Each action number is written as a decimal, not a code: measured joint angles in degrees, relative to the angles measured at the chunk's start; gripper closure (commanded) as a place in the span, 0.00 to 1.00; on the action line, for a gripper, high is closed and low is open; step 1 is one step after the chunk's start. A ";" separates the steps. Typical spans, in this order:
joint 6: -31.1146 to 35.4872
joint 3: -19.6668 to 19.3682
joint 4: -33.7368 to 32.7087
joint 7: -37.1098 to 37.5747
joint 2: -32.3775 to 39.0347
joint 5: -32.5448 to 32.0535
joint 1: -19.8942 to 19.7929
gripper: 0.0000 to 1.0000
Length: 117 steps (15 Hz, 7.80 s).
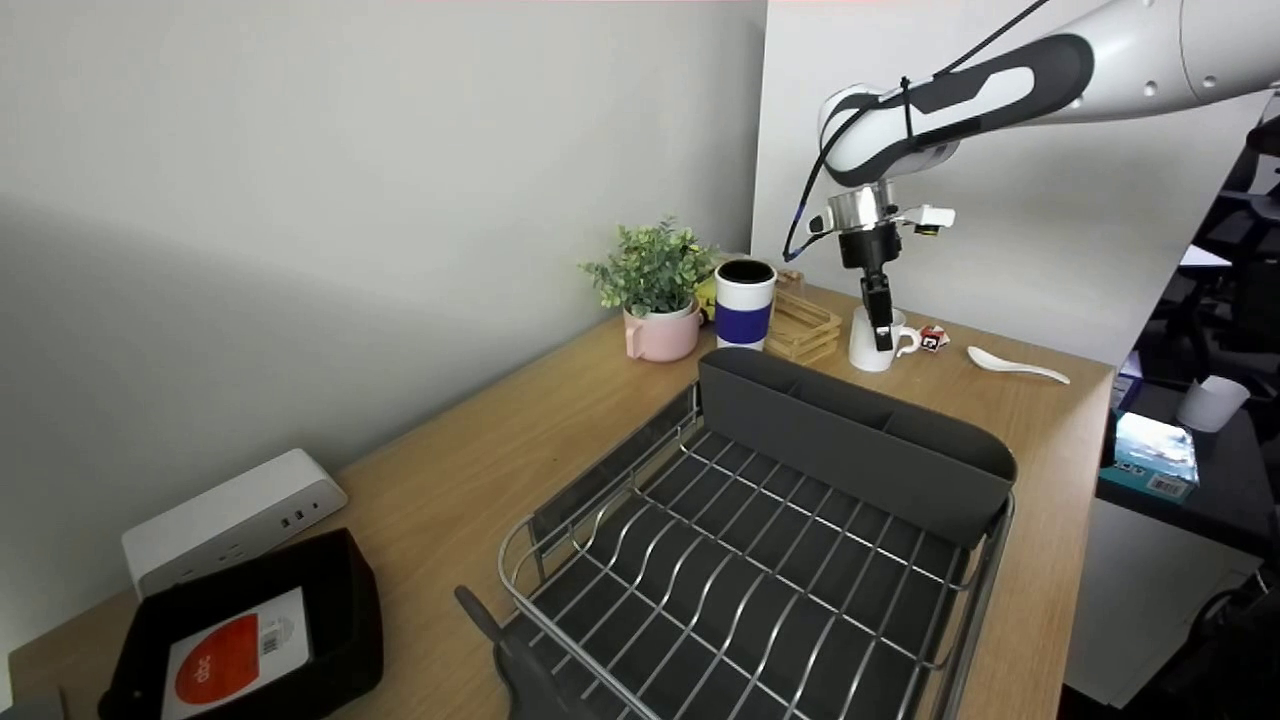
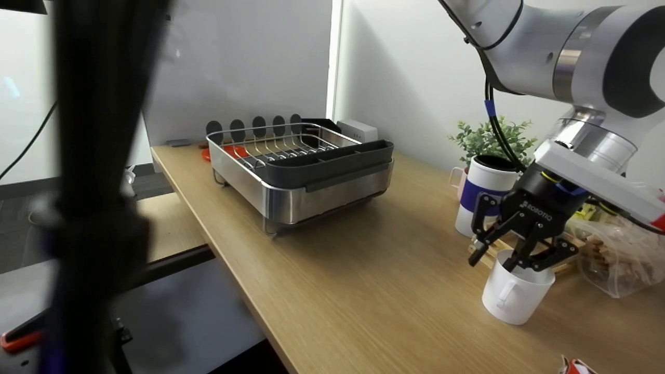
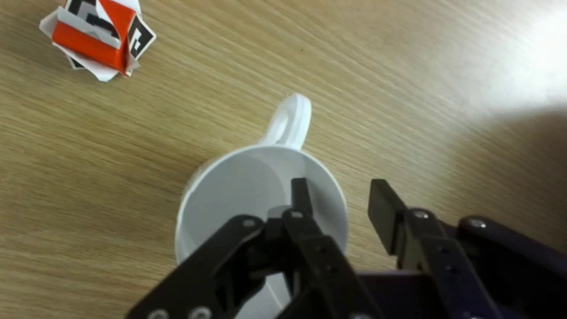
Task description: Put the white mug on the plate dryer
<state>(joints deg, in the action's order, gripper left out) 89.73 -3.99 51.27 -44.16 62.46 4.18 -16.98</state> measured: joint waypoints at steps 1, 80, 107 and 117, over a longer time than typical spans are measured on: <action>-0.34 0.00 -0.64 0.01 0.38 -0.07 0.00 0.96; 43.09 4.01 68.86 10.92 -53.08 -29.49 14.57 0.99; 36.08 12.01 67.66 13.91 -61.04 -15.31 24.85 0.99; 33.79 12.46 59.63 -1.15 -51.68 -5.27 24.85 0.99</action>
<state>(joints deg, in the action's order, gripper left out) 123.52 8.47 110.91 -45.32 10.78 -1.09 7.87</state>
